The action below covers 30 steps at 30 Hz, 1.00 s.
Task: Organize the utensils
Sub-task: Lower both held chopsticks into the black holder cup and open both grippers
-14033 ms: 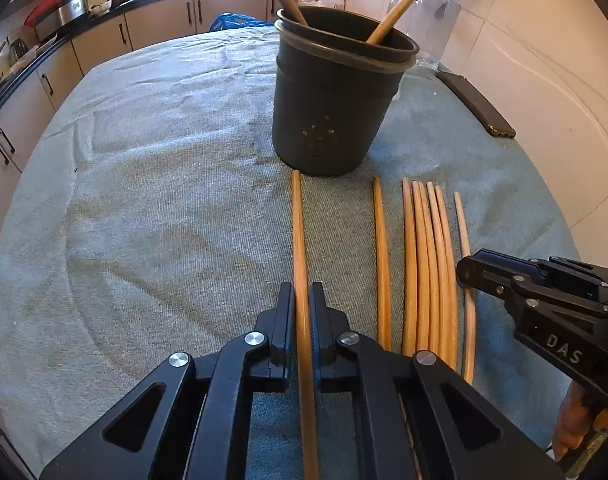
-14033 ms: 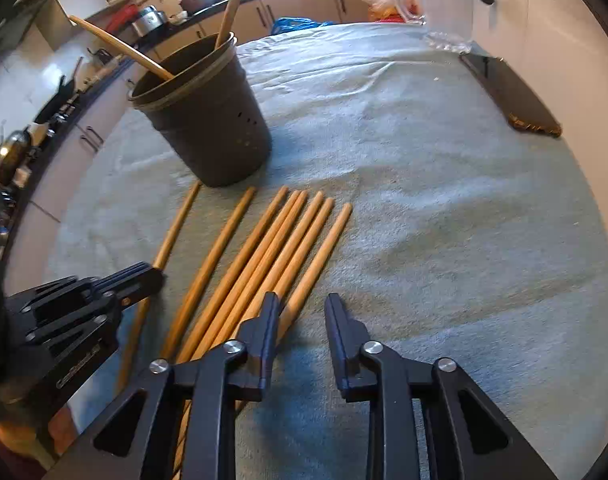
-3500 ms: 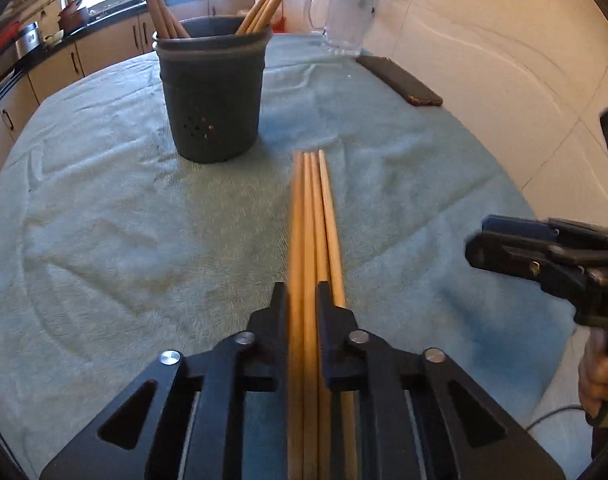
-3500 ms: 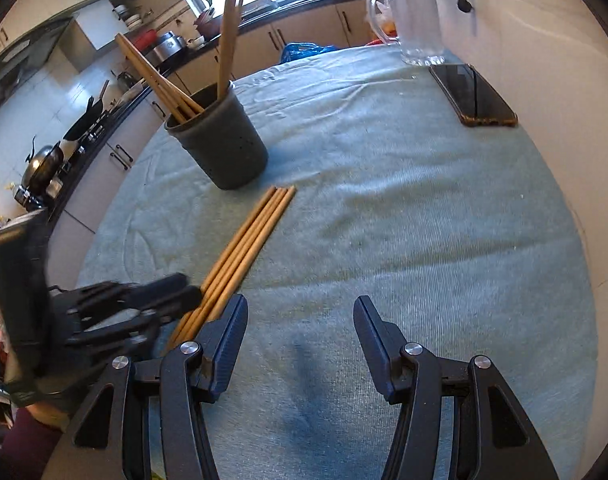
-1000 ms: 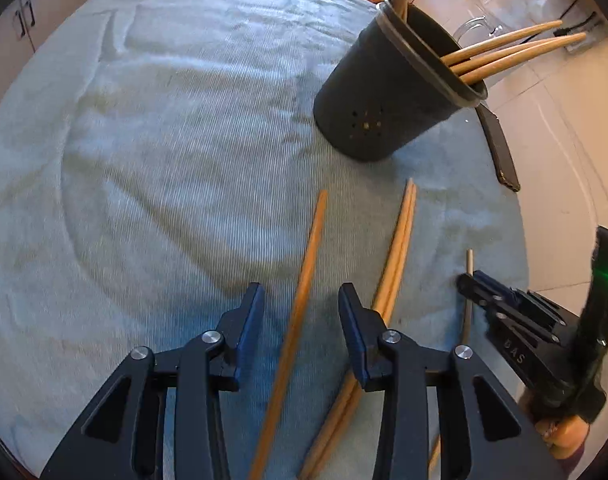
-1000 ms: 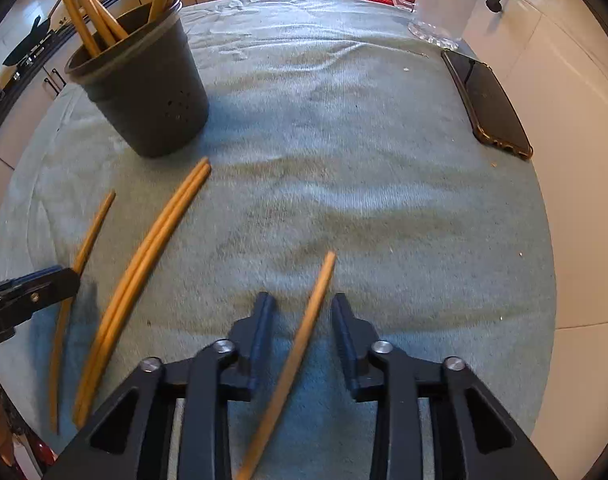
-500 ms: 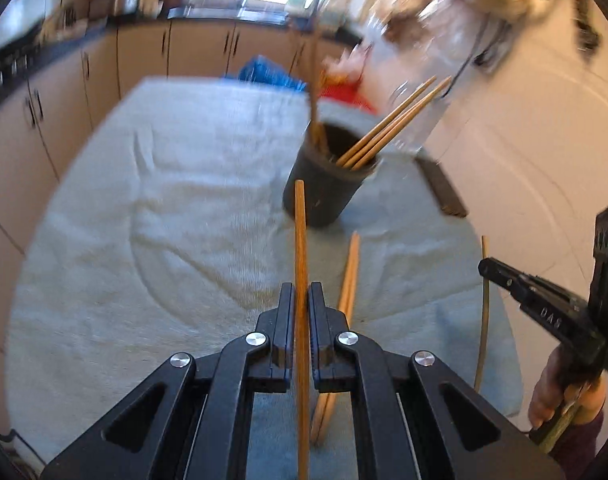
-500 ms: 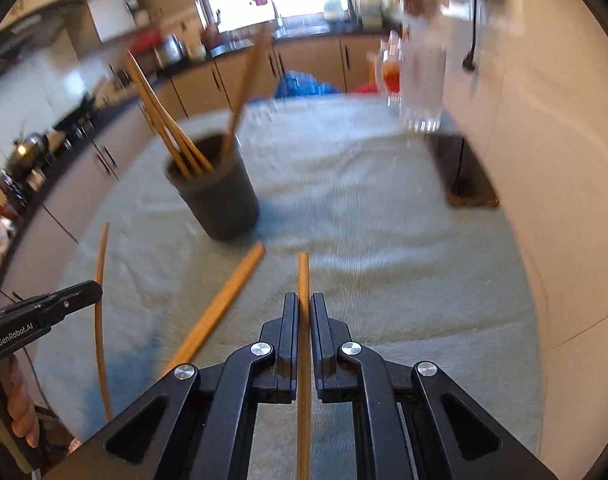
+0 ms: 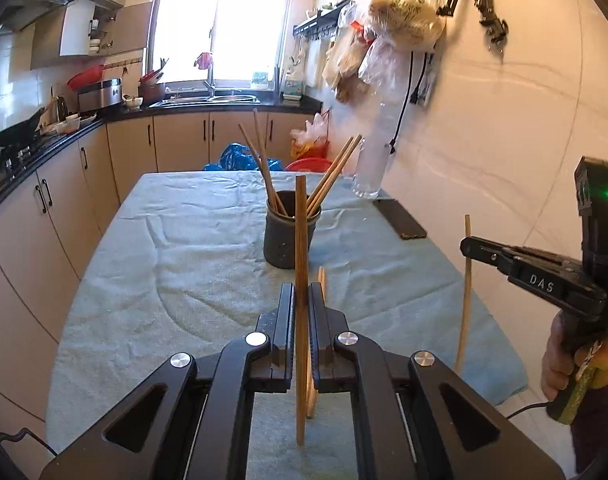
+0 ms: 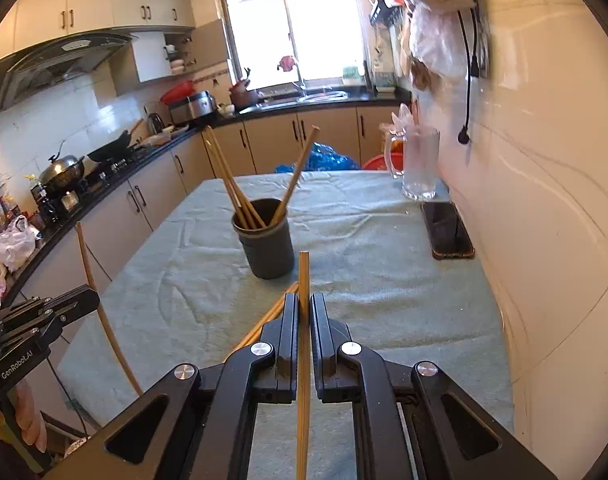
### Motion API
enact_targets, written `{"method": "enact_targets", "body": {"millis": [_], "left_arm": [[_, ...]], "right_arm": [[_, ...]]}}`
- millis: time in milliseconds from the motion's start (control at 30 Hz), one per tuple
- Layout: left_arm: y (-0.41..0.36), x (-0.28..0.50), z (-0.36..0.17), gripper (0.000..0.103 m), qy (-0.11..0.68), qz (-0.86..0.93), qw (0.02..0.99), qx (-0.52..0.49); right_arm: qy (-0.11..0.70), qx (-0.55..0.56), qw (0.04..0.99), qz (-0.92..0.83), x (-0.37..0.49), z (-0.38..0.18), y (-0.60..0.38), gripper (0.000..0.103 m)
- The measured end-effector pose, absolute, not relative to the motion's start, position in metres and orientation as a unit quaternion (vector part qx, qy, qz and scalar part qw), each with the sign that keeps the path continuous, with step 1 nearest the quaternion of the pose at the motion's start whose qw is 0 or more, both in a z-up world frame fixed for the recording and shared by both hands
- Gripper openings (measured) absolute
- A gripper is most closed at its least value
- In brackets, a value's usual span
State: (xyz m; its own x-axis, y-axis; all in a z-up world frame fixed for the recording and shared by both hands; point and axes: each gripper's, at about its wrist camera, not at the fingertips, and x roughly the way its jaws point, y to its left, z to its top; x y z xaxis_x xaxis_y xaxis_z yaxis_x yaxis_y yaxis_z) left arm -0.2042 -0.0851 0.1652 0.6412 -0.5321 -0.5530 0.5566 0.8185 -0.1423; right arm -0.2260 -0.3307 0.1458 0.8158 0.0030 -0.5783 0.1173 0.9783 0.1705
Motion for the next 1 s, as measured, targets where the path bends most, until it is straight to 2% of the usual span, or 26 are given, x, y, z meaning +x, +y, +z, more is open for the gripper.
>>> {"method": "enact_targets", "body": {"millis": [300,567,1000], "left_arm": [[-0.082,-0.202,0.19,0.006,0.272,-0.304,0.913,-0.005],[-0.089,-0.168,0.227,0.005,0.243,-0.299,0.923,-0.021],[-0.138,-0.074,0.272,0.005,0.206,-0.282,0.936,-0.052]], "right_arm": [[0.271,0.098,0.957,-0.023,-0.227,0.16,-0.326,0.006],[0.228,0.114,0.967,-0.021,-0.201,0.188,-0.333,0.006],[0.14,0.161,0.976,-0.047,-0.095,0.242,-0.348,0.006]]}}
